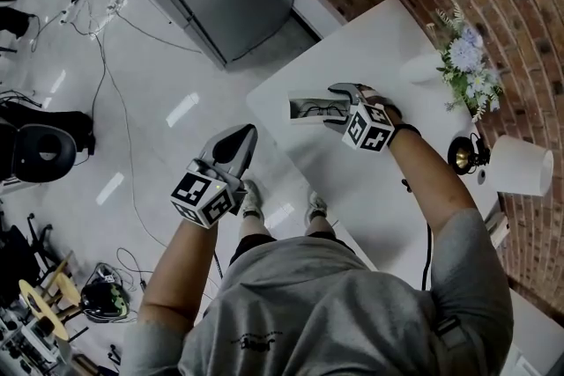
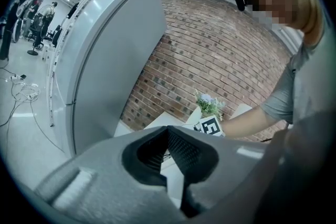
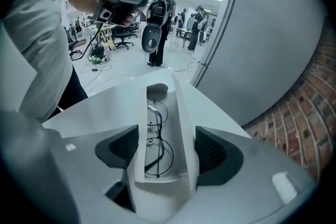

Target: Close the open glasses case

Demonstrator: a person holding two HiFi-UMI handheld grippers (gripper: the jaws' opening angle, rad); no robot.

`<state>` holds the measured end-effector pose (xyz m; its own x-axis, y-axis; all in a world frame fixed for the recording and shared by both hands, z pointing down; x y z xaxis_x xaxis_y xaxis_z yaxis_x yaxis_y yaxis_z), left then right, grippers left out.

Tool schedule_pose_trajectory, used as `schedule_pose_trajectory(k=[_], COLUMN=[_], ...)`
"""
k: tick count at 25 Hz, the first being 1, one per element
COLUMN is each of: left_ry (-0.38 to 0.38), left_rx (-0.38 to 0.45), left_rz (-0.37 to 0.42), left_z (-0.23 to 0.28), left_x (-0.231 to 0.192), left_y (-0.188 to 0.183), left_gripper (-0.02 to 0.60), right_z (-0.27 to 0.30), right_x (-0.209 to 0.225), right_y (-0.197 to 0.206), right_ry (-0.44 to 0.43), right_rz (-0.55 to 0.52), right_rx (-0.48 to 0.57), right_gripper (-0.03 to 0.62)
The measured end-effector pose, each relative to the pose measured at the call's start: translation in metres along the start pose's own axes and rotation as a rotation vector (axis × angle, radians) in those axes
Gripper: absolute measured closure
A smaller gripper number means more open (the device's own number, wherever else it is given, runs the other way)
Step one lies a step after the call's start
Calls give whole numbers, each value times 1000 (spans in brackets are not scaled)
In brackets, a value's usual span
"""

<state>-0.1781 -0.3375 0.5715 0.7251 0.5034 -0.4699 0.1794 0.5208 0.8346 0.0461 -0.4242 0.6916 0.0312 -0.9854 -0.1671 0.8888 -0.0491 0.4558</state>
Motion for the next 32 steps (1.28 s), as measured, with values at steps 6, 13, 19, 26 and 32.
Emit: schedule_pose_trajectory(k=[6, 13, 19, 26, 32], left_ry=[0, 3, 10, 12, 13], left_rx=[7, 10, 20, 27, 27], left_rz=[-5, 0, 0, -5, -2], left_z=[-2, -5, -9, -10, -15], left_x=[3, 7, 13, 17, 20], left_y=[0, 1, -3, -2, -2], left_gripper=[584, 584, 584, 584, 584], right_z=[-1, -3, -5, -5, -5], right_x=[-6, -13, -26, -32, -32], right_y=[-1, -1, -3, -1, -2], right_ry=[46, 79, 35, 32, 46], right_rz=[-19, -25, -63, 18, 10], right_rx=[-24, -48, -94, -64, -64], right_gripper=[272, 307, 363, 368, 367])
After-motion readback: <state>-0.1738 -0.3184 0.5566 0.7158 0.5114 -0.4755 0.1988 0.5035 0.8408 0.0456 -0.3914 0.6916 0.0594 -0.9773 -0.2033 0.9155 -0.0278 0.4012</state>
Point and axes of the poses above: the fingertips, and each gripper's own axes: z forward along the fingers, x to its right, y out of its underside, the point moved 6 cm from there along -z, backward along the fingers, and after that the axes turned 1 degree about -x, right-handed, at the moved point
